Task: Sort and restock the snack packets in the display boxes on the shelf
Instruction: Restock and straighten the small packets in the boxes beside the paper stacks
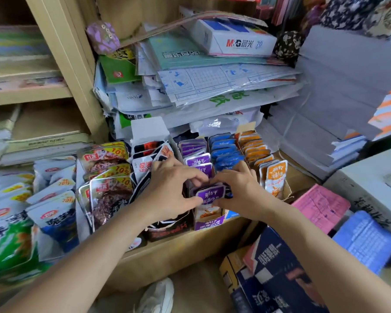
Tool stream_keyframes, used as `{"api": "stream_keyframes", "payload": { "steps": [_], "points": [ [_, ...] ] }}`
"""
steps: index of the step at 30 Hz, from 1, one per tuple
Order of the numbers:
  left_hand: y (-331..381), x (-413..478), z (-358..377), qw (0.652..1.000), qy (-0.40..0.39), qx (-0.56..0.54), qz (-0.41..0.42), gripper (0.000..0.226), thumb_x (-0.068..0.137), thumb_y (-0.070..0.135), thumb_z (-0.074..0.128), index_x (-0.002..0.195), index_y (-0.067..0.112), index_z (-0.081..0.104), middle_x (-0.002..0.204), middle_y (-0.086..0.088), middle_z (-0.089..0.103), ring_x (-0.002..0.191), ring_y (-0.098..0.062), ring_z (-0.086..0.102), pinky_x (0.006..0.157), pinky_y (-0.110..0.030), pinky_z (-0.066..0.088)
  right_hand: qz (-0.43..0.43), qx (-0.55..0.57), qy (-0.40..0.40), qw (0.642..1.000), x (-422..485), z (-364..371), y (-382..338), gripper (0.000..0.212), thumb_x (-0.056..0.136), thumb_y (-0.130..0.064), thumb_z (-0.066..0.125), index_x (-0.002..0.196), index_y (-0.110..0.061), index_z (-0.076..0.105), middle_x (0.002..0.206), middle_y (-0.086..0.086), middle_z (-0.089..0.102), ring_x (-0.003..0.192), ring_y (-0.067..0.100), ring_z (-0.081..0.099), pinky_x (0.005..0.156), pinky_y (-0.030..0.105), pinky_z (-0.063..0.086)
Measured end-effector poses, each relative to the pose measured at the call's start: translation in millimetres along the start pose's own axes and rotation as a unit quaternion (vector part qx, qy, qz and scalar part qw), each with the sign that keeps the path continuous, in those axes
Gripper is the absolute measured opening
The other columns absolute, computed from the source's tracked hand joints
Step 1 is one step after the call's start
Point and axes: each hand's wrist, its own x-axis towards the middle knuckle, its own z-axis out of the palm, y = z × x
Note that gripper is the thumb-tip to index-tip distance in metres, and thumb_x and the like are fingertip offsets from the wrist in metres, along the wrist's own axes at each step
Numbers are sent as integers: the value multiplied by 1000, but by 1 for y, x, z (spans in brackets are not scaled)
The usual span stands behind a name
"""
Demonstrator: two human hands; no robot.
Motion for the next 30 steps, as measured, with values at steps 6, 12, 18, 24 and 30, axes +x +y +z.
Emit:
{"api": "stream_keyframes", "payload": {
  "steps": [6,12,18,24,30],
  "points": [
    [0,-6,-5,999,-29,19,24,64,72,55,72,133,42,56,109,27,61,106,-2,40,86,-33,22,-7,-53,-12,999,-1,3,-10,62,79,-51,79,132,-28,56,106,-11,51,106,13,28,90,37,28],
    [0,-15,-15,995,24,74,59,38,69,44,84,99,30,66,103,17,66,101,-10,51,84,-33,42,34,35,-3,999,2,-3,-10,57,78,-42,83,128,-28,60,94,-24,33,98,5,21,96,39,29],
    [1,-28,-11,994,50,70,71,19,78,43,77,91,33,66,97,19,63,96,-7,51,85,-32,45,61,82,23,994,0,-14,-5,60,78,-42,84,129,-24,59,91,-28,37,101,5,30,99,41,35],
    [1,-25,-11,994,111,-3,7,16,83,25,78,98,26,72,98,17,66,98,-5,57,88,-34,52,45,132,-17,990,3,-27,8,52,73,-47,86,115,-30,61,99,-23,56,103,6,51,93,44,50],
    [3,-9,-13,990,139,-4,-27,31,93,15,67,124,18,69,120,8,67,107,-14,60,102,-32,45,10,46,-106,993,-5,-25,0,51,81,-40,82,127,-32,59,95,-32,39,96,-4,29,99,33,32]
  ]
}}
